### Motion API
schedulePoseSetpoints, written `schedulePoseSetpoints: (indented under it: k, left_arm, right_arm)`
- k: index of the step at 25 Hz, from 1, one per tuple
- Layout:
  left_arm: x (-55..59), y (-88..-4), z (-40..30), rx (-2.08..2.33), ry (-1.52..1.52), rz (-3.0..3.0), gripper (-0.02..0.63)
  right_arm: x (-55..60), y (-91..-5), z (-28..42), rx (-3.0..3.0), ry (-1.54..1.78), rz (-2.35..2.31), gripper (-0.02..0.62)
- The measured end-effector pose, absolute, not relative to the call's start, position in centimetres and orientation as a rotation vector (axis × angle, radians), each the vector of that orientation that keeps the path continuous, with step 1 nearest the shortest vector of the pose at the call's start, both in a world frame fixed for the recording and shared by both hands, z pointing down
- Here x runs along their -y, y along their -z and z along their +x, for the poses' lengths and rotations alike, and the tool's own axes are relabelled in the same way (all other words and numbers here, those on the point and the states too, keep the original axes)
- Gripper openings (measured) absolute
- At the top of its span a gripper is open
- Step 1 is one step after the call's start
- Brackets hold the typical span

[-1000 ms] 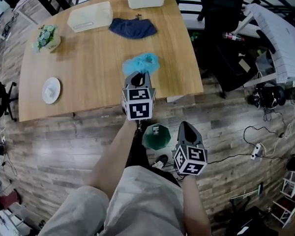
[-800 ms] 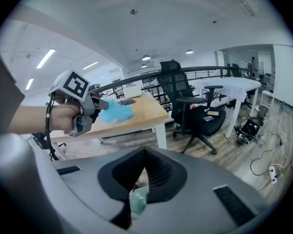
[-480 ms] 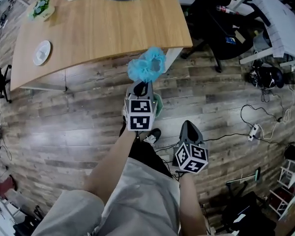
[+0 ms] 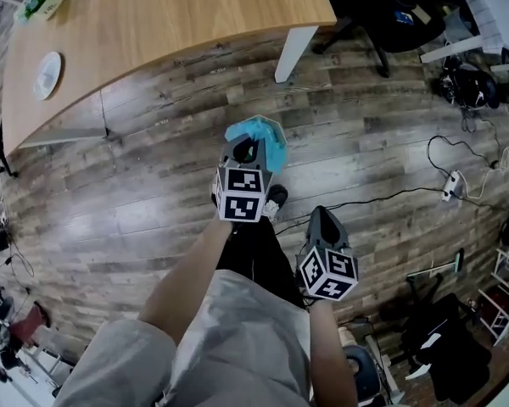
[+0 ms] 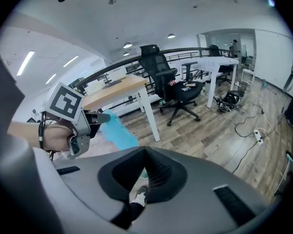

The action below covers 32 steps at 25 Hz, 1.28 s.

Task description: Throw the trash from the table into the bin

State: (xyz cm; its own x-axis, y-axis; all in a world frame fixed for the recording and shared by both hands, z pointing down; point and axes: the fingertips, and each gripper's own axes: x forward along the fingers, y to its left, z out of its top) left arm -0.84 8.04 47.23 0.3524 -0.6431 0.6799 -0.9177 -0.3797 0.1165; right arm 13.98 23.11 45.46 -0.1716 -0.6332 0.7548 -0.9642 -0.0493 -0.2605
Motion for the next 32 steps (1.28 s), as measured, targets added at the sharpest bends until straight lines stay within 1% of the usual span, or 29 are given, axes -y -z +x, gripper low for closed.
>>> schedulePoseSetpoints:
  k: [3,6,9,16,25,32]
  left_arm:
    - [-8.8,-51.0,0.0,1.293,-0.788,2.118,0.009]
    - [-8.6,-55.4,1.2,1.243,-0.798,2.115,0.009]
    - [-8.7,-61.2,1.4,1.207,-0.853,2.113,0.009]
    - [-8.5,-70.7,1.5,1.179,-0.898,2.065,0.009]
    - [-11.1,-78.1,0.2,1.123,-0.973,1.958,0.009]
    - [-11.3,-80.5,0.8,1.134,-0.966,1.906,0.009]
  right_arm:
    - [-24.8,-48.1,14.1,1.763,-1.155,1.691,0.026]
    - [-24.6,-50.9,14.9,1.721,-1.226,1.790,0.026]
    - [-24.2,-54.9,15.2,1.700,-1.210,1.847,0.026]
    - [-21.4,-63.8,15.4,1.729,-1.192,1.654,0.026]
    - [-18.1,-72.6,14.3,1.741,-1.240,1.530,0.026]
    - [-17.6,-74.7,12.5,1.796,-1.246,1.473,0.026]
